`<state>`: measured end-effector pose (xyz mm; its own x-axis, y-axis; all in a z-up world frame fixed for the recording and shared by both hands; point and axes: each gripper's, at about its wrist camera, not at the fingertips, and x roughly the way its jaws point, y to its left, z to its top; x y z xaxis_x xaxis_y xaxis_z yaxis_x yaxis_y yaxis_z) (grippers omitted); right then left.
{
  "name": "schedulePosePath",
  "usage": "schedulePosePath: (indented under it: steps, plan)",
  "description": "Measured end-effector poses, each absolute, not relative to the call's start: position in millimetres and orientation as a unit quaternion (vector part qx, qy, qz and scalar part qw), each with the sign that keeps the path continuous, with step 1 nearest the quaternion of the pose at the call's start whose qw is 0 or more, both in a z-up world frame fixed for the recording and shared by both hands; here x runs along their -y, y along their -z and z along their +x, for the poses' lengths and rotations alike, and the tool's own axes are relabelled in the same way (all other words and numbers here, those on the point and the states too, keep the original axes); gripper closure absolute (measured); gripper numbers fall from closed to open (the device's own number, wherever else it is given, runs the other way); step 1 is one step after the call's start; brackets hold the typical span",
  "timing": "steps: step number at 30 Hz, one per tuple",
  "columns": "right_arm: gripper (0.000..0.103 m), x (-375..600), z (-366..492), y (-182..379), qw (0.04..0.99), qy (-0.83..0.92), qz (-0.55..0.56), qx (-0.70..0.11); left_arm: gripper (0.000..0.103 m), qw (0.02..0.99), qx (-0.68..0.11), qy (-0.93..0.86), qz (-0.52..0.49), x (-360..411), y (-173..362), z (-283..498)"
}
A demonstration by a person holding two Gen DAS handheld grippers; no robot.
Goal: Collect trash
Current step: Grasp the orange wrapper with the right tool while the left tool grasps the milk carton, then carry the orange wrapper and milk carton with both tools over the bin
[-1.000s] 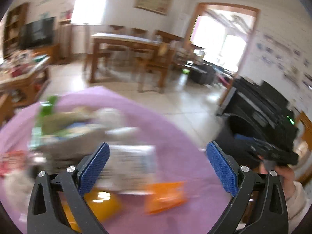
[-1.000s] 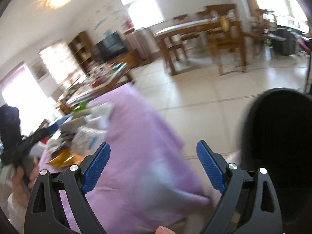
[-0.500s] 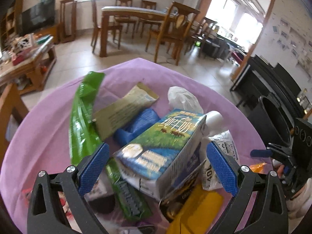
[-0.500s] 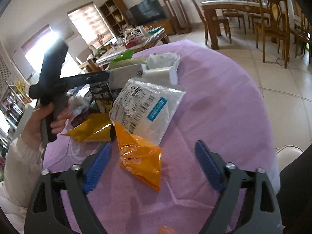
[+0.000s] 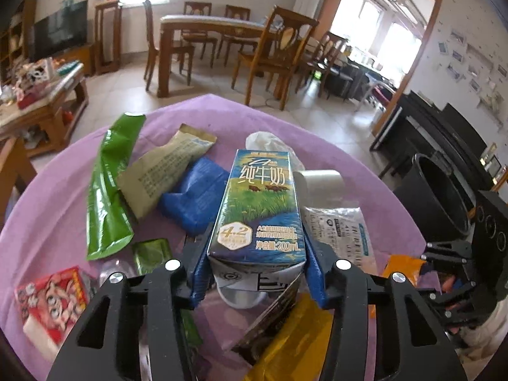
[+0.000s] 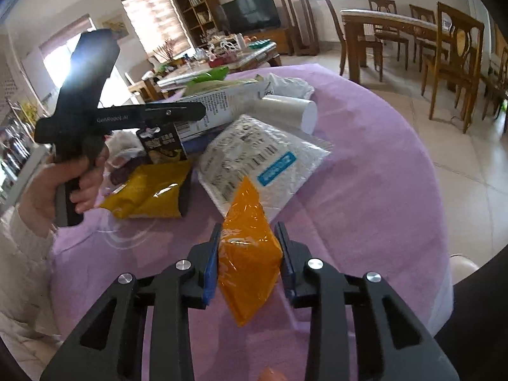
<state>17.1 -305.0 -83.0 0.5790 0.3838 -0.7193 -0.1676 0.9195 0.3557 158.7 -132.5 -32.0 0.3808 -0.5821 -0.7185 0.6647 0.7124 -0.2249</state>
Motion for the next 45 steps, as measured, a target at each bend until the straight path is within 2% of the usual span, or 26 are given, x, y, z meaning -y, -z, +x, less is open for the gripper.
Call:
schedulePosePath:
  steps: [11, 18, 29, 45]
  plan:
    - [0.071, 335.7, -10.9, 47.7, 0.905, -0.163, 0.175, -0.352, 0.055, 0.857, -0.336, 0.39, -0.021, 103.7, -13.9, 98.3]
    - [0.071, 370.4, -32.7, 29.8, 0.922, -0.132, 0.201, -0.303, 0.055, 0.846, -0.319, 0.425, -0.049, 127.3, -30.0, 68.9]
    - [0.071, 461.7, -79.8, 21.2, 0.938, -0.042, 0.225, -0.258, 0.055, 0.804, -0.325, 0.496, -0.044, 246.7, -18.8, 33.8]
    - [0.071, 613.9, -155.6, 46.8, 0.921, 0.162, 0.299, -0.188, 0.054, 0.718, -0.364, 0.593, 0.017, 468.3, 50.3, -32.3]
